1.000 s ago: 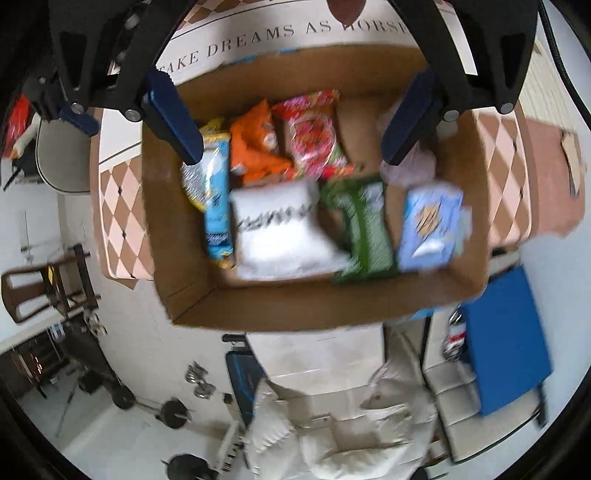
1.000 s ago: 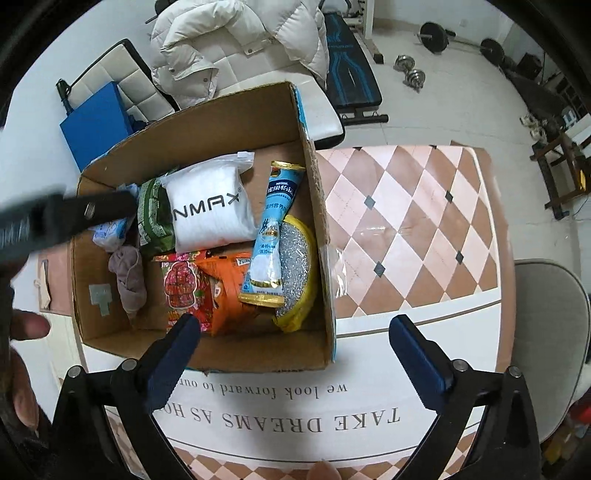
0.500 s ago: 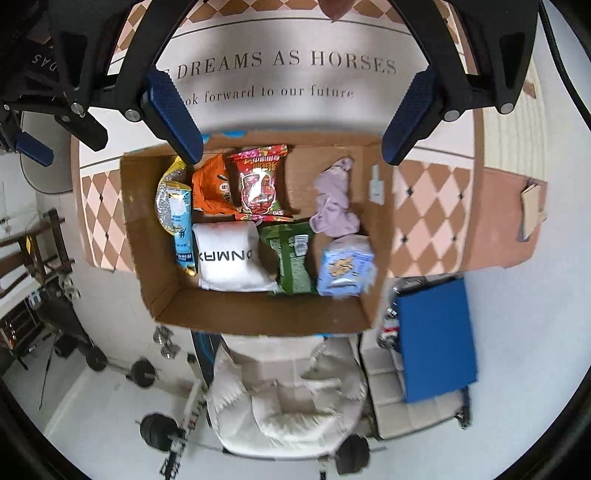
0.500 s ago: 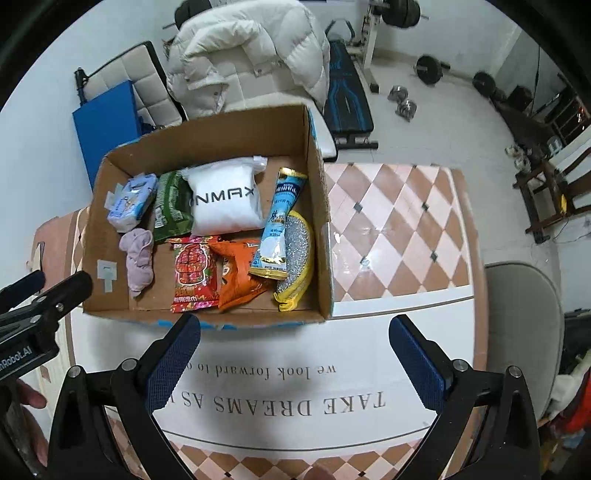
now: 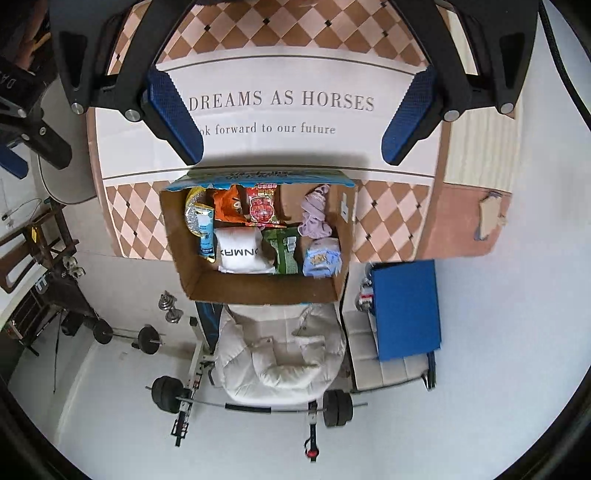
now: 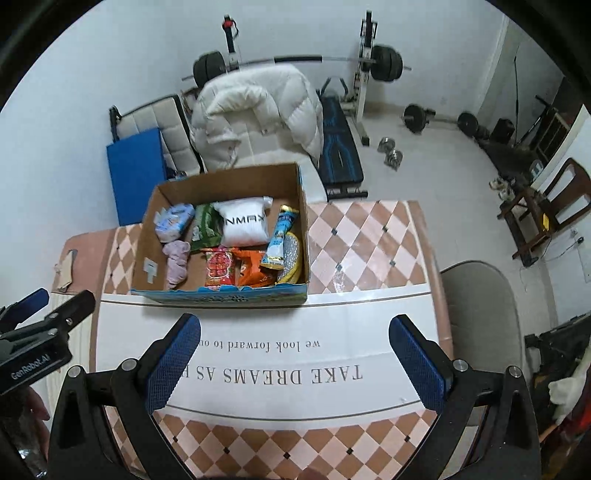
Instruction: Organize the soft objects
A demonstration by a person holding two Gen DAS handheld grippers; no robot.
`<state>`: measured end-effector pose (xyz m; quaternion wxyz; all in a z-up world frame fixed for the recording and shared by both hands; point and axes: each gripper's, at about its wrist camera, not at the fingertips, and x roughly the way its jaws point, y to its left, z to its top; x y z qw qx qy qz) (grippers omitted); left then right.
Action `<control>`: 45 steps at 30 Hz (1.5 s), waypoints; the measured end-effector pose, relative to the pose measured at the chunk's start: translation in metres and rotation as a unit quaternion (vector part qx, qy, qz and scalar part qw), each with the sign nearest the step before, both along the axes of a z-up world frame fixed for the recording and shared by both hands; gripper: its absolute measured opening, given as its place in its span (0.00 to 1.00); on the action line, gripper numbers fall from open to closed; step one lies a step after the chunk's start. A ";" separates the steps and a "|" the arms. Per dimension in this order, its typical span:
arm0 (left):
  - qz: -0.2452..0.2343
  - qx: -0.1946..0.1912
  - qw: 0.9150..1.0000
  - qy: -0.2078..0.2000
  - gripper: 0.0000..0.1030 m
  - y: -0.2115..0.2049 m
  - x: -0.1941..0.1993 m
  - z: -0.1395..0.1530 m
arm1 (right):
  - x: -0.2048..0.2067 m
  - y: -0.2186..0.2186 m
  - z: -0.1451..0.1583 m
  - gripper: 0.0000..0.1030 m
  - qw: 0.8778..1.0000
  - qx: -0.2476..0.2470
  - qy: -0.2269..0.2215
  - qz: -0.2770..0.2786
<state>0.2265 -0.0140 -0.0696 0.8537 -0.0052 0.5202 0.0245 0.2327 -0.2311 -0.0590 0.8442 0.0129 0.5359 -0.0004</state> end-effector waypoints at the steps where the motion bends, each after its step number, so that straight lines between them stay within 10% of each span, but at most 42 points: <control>1: -0.001 0.000 1.000 -0.005 0.96 -0.001 -0.007 0.007 | -0.010 -0.001 0.009 1.00 1.000 0.000 -0.007 -0.002; 24: -0.027 -0.007 0.997 -0.068 0.96 -0.023 -0.104 0.095 | -0.143 0.002 0.125 1.00 0.995 -0.027 -0.095 0.018; 45: 0.017 0.019 0.994 -0.108 1.00 -0.008 -0.082 0.087 | -0.103 0.003 0.121 1.00 0.993 -0.040 -0.114 -0.002</control>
